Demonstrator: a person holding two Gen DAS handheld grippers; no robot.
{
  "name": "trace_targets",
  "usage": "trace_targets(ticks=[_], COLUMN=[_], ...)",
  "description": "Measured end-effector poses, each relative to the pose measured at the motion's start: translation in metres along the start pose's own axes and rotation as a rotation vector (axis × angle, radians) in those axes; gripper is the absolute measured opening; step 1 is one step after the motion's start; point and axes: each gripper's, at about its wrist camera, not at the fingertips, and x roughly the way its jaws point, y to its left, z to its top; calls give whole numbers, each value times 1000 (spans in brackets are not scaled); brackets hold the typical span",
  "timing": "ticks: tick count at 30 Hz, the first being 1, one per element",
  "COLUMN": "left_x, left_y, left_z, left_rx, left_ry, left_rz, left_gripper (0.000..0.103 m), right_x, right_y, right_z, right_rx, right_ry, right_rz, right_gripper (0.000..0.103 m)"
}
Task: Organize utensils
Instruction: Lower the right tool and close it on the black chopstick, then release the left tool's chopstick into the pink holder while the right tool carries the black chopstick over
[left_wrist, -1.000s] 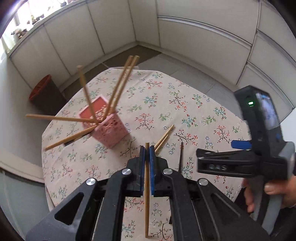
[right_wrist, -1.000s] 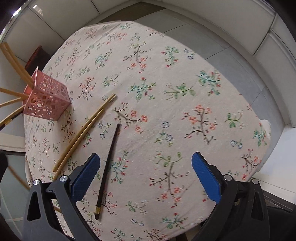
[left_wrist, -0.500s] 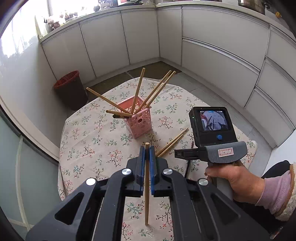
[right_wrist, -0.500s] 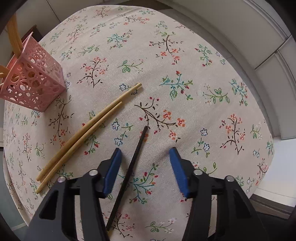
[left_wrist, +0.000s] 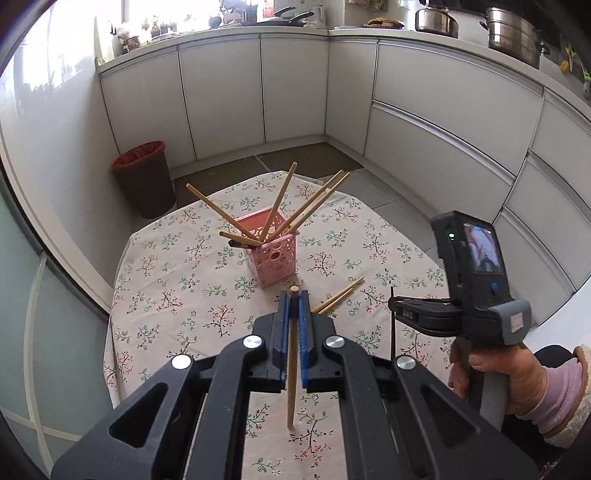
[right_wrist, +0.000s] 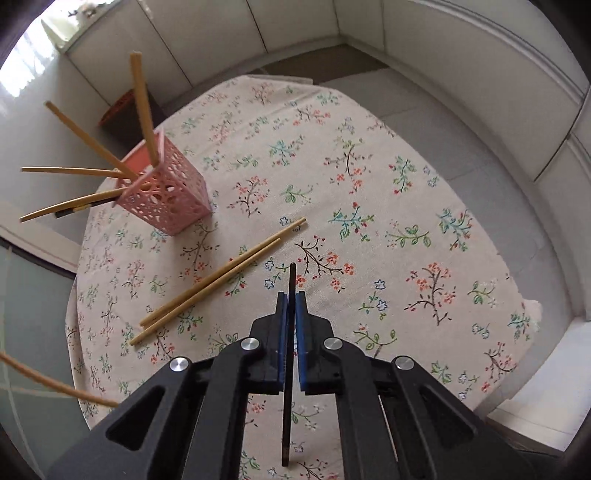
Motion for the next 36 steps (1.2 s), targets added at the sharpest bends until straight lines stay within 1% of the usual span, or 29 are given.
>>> trace_targets(ticks=[3, 5, 9, 12, 17, 21, 25, 31, 34, 36], left_x=[-7, -13, -27, -36, -49, -59, -67, -72, -67, -59], left_y=[-1, -2, -1, 3, 12, 20, 30, 39, 39, 39], left_z=[3, 6, 21, 37, 70, 97, 119, 155, 172, 181], left_rx=[-17, -32, -67, -100, -136, -145, -159, -170, -151, -144], left_ry=[-10, -21, -42, -64, -99, -132, -169, -237, -264, -269], left_rz=[-25, -48, -90, -117, -123, -95, -67, -2, 57, 75], left_gripper=[4, 4, 4, 4, 4, 4, 4, 4, 4, 4], right_x=[-30, -48, -83, -107, -154, -188, -208, -226, -231, -232], right_y=[-2, -3, -4, -4, 1, 9, 17, 27, 32, 34], right_z=[-5, -8, -10, 0, 30, 55, 74, 84, 87, 89], right_rx=[-48, -80, -145, -164, -172, -182, -202, -229, -237, -240], right_ry=[-71, -99, -158, -188, -240, -273, -283, -292, -302, -308], right_rz=[23, 42, 49, 71, 144, 204, 242, 268, 272, 272], right_gripper=[4, 4, 4, 4, 5, 5, 5, 5, 5, 5])
